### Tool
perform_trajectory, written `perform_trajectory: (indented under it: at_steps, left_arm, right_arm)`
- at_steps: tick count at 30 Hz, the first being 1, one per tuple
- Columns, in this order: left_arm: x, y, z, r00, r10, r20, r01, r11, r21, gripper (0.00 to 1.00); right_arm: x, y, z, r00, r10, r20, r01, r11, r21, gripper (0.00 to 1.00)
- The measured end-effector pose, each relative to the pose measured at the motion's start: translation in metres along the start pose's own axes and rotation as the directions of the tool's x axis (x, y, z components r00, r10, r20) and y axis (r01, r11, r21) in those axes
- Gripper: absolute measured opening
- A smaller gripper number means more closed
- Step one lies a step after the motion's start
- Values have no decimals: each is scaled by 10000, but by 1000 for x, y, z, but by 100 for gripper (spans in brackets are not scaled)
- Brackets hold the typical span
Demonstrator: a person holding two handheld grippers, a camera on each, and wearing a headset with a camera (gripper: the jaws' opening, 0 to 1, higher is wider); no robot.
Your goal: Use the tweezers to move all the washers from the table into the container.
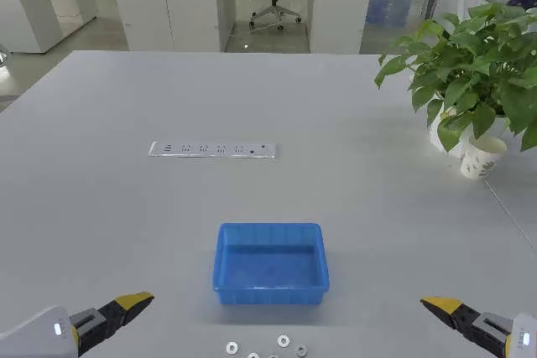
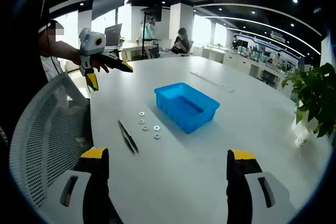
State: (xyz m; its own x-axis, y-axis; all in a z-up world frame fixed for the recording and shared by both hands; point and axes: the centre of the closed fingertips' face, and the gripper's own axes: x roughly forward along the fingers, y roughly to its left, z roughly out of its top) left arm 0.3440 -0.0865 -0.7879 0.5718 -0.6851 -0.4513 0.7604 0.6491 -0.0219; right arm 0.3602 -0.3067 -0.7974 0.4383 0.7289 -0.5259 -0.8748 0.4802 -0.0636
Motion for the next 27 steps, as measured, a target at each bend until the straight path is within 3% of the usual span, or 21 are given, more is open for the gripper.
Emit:
perform_trajectory:
  at_steps: [27]
  left_arm:
    - [0,-3,-1,9999,-111,-100,113,9996,245,97]
  right_arm:
    - [-1,0,4,10000,-1,8,1,9999,-123,93]
